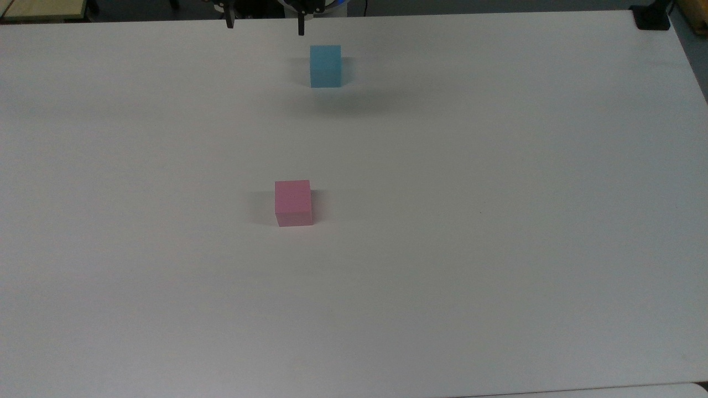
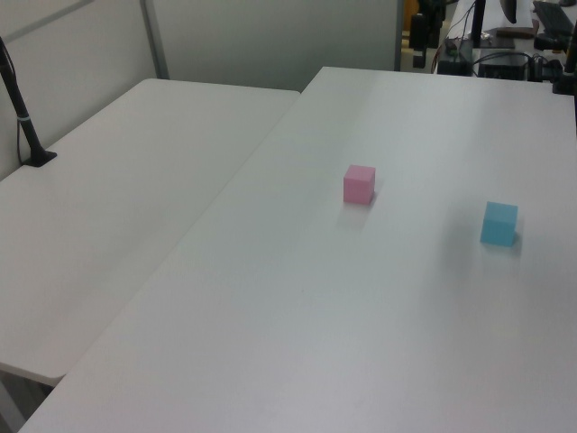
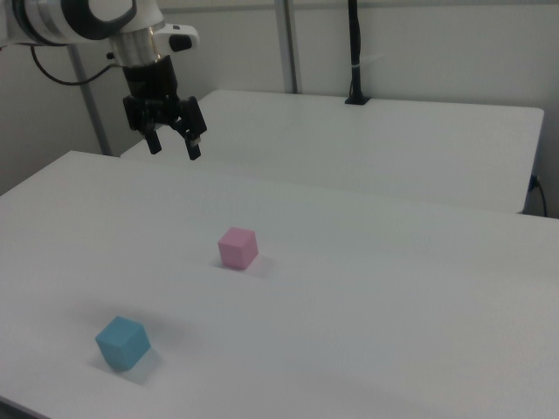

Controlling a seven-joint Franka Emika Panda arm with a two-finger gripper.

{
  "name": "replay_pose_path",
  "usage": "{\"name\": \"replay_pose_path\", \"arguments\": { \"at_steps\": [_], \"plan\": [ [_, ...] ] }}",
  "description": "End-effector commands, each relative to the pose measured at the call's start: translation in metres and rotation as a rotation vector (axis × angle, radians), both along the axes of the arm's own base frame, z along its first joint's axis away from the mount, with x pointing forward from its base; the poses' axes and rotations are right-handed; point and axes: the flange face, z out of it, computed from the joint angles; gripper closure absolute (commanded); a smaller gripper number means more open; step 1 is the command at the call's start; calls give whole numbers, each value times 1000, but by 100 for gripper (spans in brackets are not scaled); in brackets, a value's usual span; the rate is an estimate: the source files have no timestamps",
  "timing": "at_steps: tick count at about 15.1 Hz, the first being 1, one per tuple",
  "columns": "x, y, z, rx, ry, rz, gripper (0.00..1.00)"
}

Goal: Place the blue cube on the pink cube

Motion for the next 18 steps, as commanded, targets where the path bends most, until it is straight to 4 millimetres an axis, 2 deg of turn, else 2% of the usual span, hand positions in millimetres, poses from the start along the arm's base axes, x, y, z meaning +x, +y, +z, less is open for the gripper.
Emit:
{"name": "replay_pose_path", "arguments": {
  "at_steps": [1,4,9,13,16,18],
  "plan": [
    [-49,2,-1,14,23,30,0],
    [-73,2,-1,22,29,34,0],
    [-118,9,-15,31,63,66,0],
    [-141,12,-28,35,89,78,0],
    [-152,24,-49,40,126,117,0],
    [-158,33,-75,43,176,147,0]
  ]
}}
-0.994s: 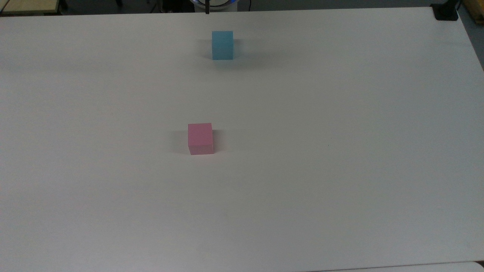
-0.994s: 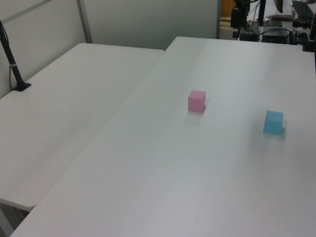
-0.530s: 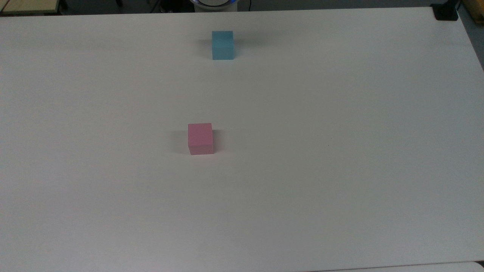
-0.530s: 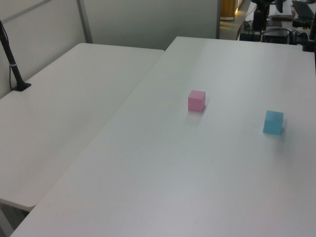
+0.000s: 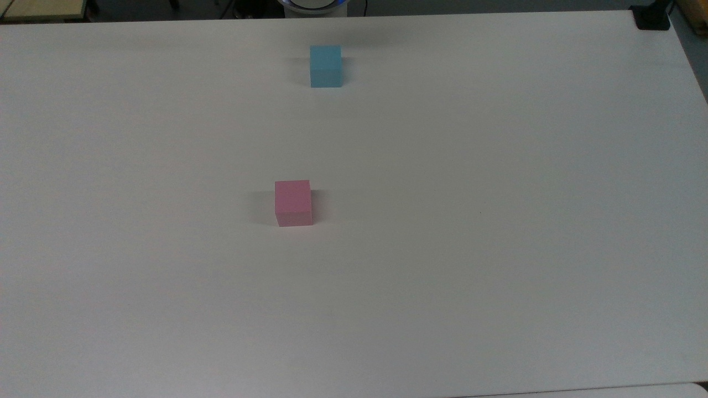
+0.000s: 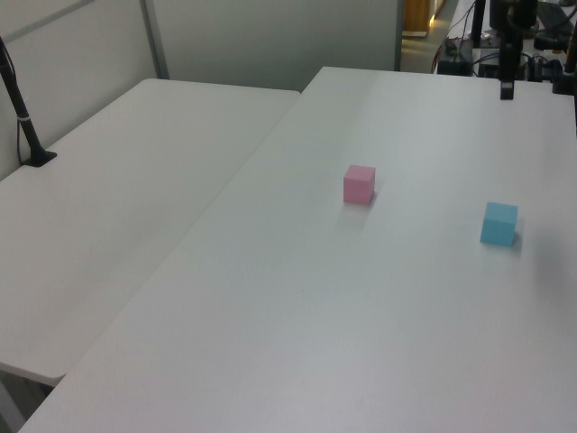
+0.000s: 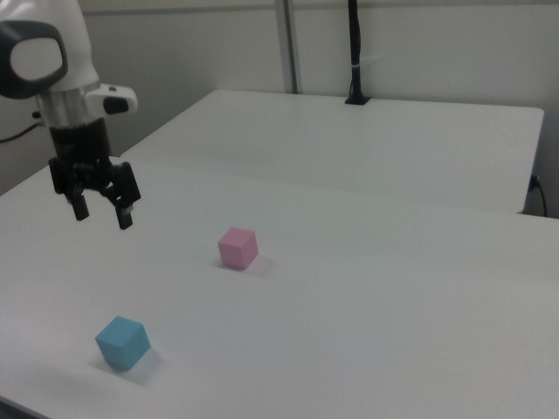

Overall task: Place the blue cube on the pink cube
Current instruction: 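Move the open gripper over the light-blue cube and lower it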

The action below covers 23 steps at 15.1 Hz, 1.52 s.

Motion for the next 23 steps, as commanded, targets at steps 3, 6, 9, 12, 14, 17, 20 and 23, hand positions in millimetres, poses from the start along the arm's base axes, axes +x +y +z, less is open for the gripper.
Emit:
{"name": "replay_pose_path", "arguments": {
  "at_steps": [3,6,9,12,14,17,20,23],
  "plan": [
    [-20,19,-57,18,64,81,0],
    [-20,19,-80,18,69,81,0],
    [-22,18,-97,19,83,80,0],
    [-23,17,-108,20,80,78,0],
    [-23,16,-112,21,82,76,0],
    [-23,17,-118,19,95,76,0],
    [-22,18,-123,17,106,77,0],
    [-23,18,-132,17,104,79,0]
  ]
}}
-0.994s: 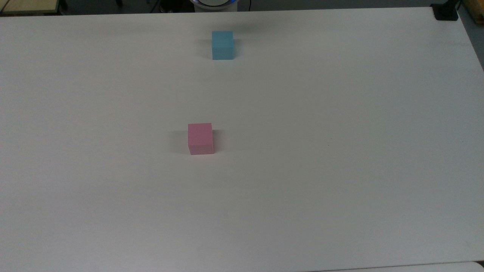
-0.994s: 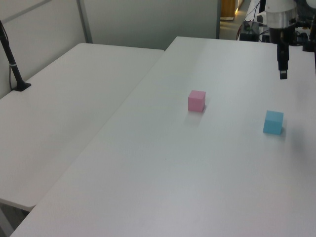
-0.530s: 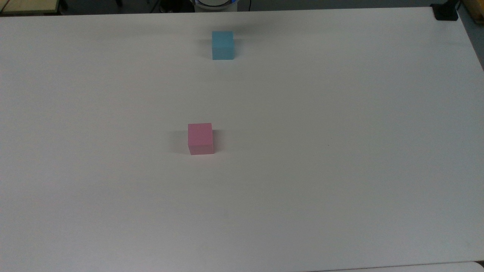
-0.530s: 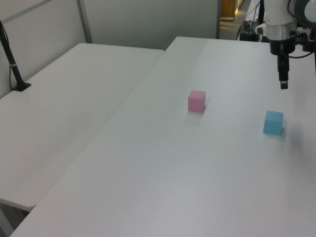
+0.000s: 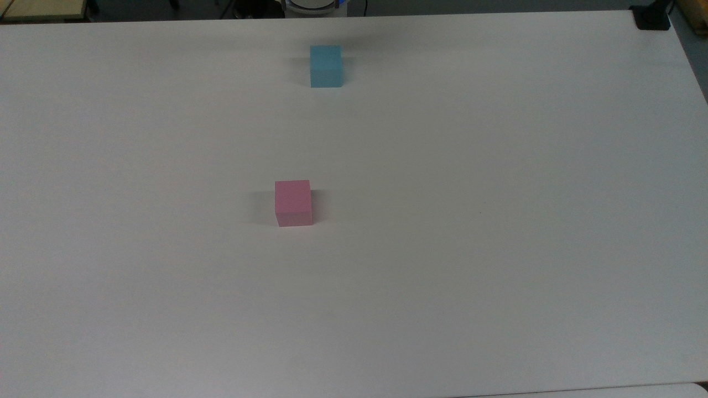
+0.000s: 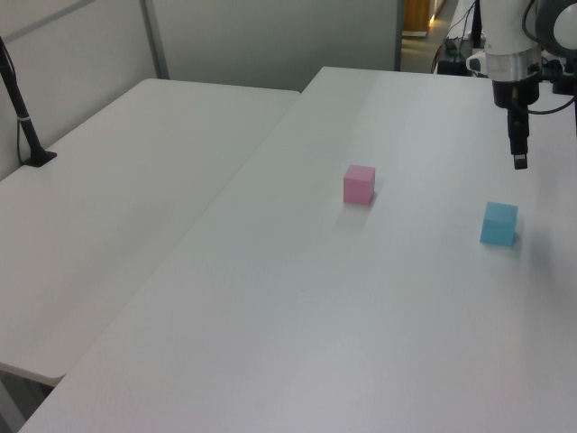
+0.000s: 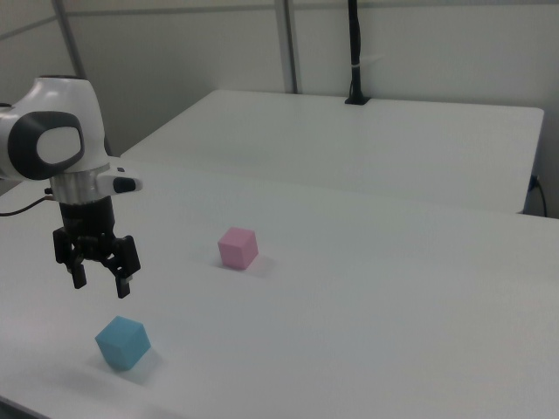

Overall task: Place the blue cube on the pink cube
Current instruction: 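Move the open gripper over the light-blue cube and lower it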

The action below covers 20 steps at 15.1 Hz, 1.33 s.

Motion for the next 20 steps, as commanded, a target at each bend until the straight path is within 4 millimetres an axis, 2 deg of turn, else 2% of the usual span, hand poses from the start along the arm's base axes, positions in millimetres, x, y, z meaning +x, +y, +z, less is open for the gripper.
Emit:
{"name": "replay_pose_path", "arguments": {
  "at_steps": [1,14,17,20],
  "plan": [
    [-4,0,-16,25,-20,17,0],
    [22,17,-93,3,42,34,0],
    [24,32,-107,-4,53,61,0],
    [26,35,-117,-10,64,56,0]
  ]
}}
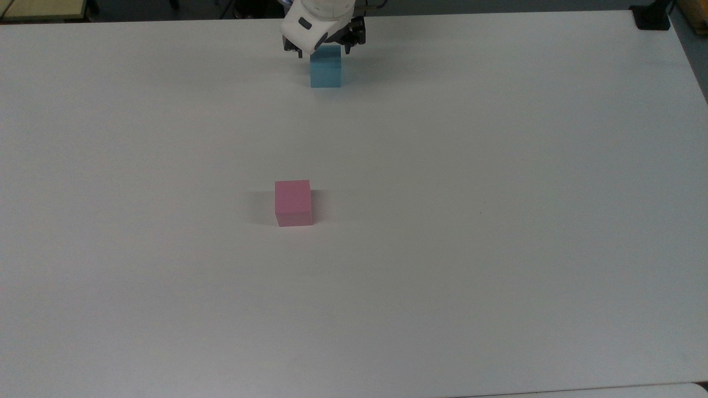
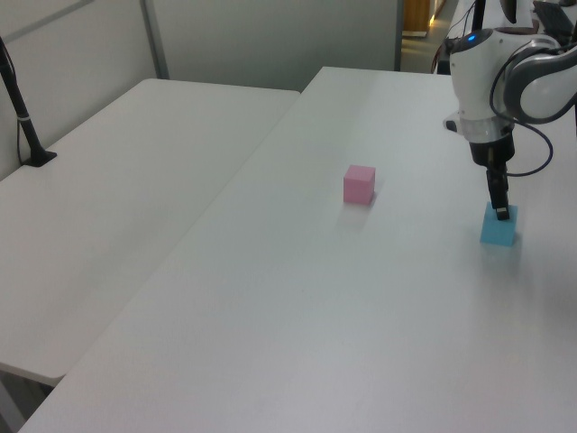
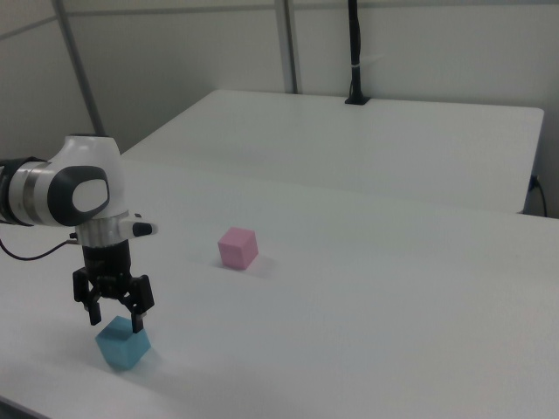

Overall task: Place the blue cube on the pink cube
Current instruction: 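Close the gripper on the light-blue cube and lift it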

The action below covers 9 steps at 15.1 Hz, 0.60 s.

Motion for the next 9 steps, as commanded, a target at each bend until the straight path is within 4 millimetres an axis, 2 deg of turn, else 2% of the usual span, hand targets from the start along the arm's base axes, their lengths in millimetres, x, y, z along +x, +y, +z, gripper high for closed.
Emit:
{"name": "replay_pose_path", "arguments": {
  "at_steps": [1,7,9],
  "plan": [
    [3,7,-10,9,-2,-1,0],
    [7,9,-29,0,22,6,1],
    [8,9,-29,0,20,6,21]
  ]
}}
